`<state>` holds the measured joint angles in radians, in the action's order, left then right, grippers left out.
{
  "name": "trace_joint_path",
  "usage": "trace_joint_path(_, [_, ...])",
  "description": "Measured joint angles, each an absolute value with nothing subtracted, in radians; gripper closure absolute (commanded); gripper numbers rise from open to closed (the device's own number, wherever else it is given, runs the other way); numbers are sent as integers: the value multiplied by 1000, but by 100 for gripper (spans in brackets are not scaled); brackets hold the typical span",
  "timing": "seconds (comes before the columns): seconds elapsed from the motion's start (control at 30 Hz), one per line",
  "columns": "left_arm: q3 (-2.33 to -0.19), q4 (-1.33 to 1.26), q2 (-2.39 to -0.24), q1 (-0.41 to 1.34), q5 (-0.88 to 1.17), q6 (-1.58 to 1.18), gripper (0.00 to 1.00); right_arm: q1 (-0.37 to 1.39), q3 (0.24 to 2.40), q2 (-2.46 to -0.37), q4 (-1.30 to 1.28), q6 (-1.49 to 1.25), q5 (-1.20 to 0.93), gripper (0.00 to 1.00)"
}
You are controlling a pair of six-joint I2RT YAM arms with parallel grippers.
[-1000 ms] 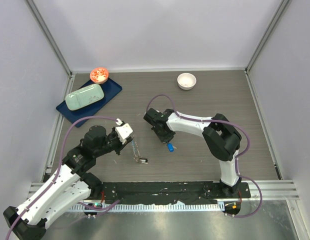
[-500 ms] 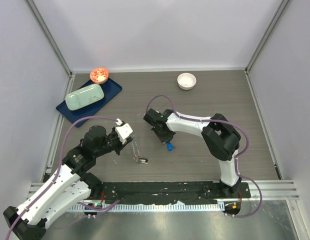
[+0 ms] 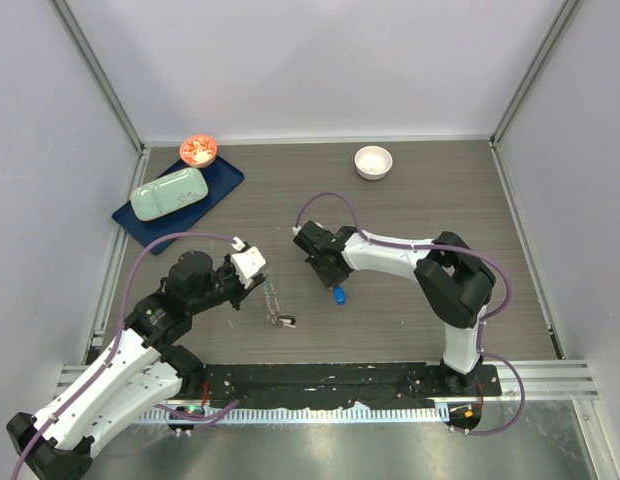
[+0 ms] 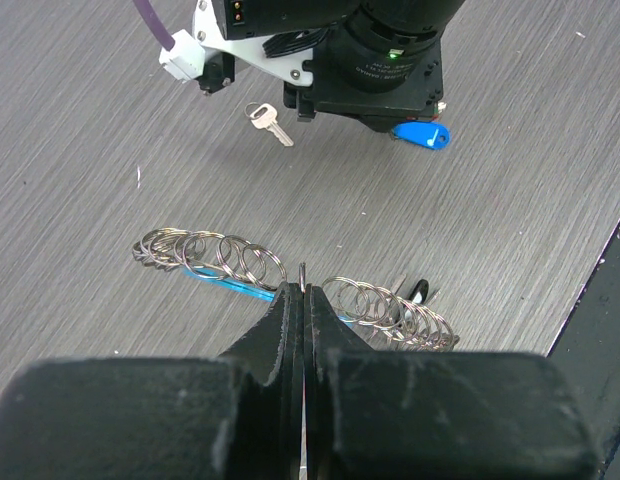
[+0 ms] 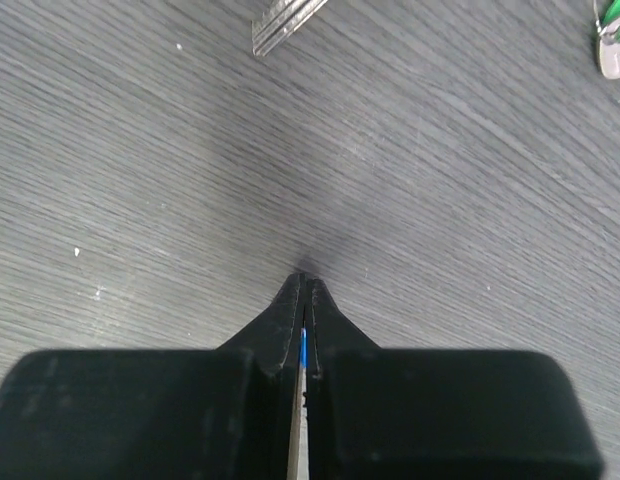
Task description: Put the keys on the keyring
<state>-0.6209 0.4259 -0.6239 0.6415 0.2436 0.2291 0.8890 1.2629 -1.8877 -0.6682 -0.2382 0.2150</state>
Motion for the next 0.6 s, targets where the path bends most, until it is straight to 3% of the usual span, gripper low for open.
trace_joint_path(0.37, [-621,426,-631,641,244,229,100,889,1229,-1865,-587,-239,215,78])
trace_joint_path(0.6, [-621,426,-631,641,244,229,100,889,1230,-1856,-598,-239,216,77])
